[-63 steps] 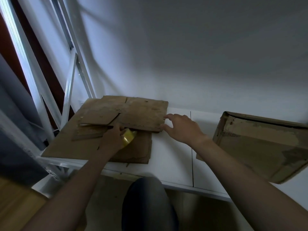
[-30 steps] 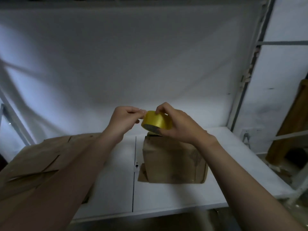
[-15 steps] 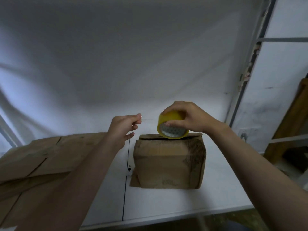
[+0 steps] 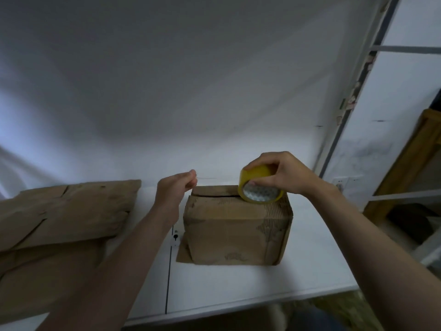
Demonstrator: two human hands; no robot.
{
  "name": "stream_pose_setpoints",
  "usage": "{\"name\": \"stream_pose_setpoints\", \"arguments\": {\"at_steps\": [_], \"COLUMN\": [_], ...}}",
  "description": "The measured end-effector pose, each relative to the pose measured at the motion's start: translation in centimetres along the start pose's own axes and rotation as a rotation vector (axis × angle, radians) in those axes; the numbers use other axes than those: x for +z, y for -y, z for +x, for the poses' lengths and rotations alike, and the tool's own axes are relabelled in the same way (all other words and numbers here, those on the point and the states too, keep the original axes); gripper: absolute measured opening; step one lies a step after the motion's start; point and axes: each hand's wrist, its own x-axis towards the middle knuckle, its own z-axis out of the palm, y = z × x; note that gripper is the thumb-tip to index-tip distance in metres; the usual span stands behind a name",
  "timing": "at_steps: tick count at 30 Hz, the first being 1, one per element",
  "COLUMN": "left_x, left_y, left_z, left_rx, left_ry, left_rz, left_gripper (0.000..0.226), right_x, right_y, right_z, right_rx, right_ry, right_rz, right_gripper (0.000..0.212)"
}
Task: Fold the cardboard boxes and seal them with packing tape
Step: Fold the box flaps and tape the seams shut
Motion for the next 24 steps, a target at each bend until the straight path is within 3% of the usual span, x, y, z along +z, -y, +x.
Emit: {"name": "stream_pose_setpoints", "arguments": {"at_steps": [7, 13, 17, 24], "left_x": [2.2, 2.6, 0.6, -3.4], "left_y": [3.5, 4.1, 4.0, 4.4], "left_z": [0.0, -0.6, -0.4, 0.8], "left_rx": [0.006, -0.026, -0.070, -0.162], "left_ry": [-0.086, -0.104, -0.052, 0.014], "left_rz": [-0.045, -0.087, -0.033, 0.026], "left_gripper": [0.020, 0.018, 0.018, 0.020], "right_x": [1.6, 4.0, 4.0, 5.5], "right_y": [-3.8, -6.5, -6.2, -2.2], "right_z": [-2.4, -4.4, -3.8, -3.0], "right_rx": [0.035, -0.033, -0.083, 0.009], "right_ry": [-0.023, -0.180, -0.138, -0.091], "right_rz": [0.116, -0.038, -0.137, -0.415], "right_gripper": [0.049, 0.073, 0.085, 0.068]}}
